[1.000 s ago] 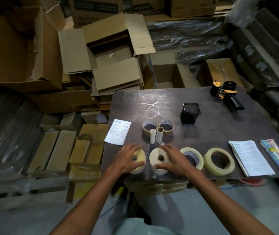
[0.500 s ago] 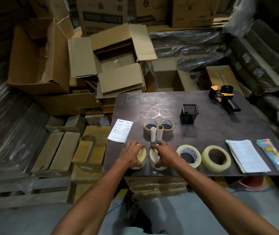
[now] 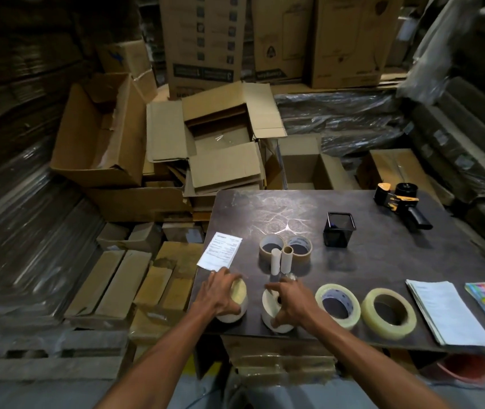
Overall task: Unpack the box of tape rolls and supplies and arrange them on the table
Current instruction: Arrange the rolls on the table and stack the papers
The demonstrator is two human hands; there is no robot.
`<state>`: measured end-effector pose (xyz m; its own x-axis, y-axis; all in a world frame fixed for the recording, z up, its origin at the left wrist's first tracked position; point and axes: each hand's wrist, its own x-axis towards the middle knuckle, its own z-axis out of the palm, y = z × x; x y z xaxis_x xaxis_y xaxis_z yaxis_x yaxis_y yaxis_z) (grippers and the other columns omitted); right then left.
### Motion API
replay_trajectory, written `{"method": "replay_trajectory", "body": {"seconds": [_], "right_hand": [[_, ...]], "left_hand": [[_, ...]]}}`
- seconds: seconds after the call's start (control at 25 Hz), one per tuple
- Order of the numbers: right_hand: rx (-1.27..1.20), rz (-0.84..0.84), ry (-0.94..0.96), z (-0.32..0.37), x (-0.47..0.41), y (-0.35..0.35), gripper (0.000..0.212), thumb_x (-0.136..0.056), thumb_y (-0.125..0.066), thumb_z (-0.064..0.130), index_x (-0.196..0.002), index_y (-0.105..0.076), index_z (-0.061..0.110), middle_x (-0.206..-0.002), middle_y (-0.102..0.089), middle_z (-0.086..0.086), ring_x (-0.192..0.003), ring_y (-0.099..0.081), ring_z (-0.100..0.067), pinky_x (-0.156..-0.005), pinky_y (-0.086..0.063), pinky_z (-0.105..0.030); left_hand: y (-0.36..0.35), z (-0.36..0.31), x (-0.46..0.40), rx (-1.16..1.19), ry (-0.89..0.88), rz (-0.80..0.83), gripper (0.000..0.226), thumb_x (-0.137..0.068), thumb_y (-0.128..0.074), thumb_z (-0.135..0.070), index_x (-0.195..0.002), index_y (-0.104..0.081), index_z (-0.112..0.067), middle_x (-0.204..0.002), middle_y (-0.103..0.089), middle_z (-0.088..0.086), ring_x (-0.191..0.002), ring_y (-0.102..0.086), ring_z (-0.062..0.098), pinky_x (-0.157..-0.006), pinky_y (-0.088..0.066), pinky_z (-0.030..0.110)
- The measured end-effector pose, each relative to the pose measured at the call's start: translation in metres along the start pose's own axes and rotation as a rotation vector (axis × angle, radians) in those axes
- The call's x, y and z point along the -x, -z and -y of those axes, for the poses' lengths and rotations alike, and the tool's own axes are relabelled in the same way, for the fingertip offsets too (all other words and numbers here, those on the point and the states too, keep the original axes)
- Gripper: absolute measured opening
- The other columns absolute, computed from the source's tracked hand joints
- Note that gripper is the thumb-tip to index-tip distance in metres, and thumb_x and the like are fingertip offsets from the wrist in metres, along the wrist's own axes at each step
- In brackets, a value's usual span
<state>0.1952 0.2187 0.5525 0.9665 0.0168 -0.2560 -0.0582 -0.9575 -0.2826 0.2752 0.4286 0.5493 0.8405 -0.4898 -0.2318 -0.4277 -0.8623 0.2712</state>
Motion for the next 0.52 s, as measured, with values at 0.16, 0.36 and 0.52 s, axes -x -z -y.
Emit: {"method": "replay_trajectory", "body": {"seconds": [0.16, 0.36, 0.52], "right_hand": [[-0.041, -0.036, 0.092, 0.021, -0.005, 0.031, 0.098, -0.049, -0.083, 0.056, -0.138, -0.049, 0.037, -0.122, -0.059, 0.005, -0.105, -0.059, -0.025, -0.08, -0.052, -0.036], [-0.025, -0.133, 0.176, 0.045, -0.043, 0.092, 0.096, -0.047, -0.081, 0.057, -0.136, -0.05, 0.039, -0.108, -0.062, 0.009, -0.096, -0.059, -0.02, -0.07, -0.045, -0.03], [-0.044, -0.173, 0.149, 0.043, -0.107, 0.125, 0.094, -0.05, -0.08, 0.06, -0.136, -0.047, 0.042, -0.111, -0.06, 0.012, -0.098, -0.056, -0.015, -0.08, -0.052, -0.034]], "left_hand": [[0.041, 0.016, -0.008, -0.022, 0.052, -0.039, 0.092, -0.059, -0.077, -0.046, -0.143, -0.042, -0.032, -0.139, -0.042, 0.0, -0.128, -0.041, 0.028, -0.099, -0.045, 0.041], [0.09, 0.037, -0.046, -0.024, 0.072, -0.079, 0.094, -0.058, -0.078, -0.046, -0.143, -0.041, -0.032, -0.134, -0.044, 0.0, -0.126, -0.042, 0.026, -0.099, -0.045, 0.04], [0.117, 0.058, -0.106, -0.011, 0.06, -0.106, 0.095, -0.057, -0.079, -0.05, -0.142, -0.042, -0.034, -0.137, -0.042, -0.003, -0.128, -0.042, 0.024, -0.1, -0.044, 0.042]]}}
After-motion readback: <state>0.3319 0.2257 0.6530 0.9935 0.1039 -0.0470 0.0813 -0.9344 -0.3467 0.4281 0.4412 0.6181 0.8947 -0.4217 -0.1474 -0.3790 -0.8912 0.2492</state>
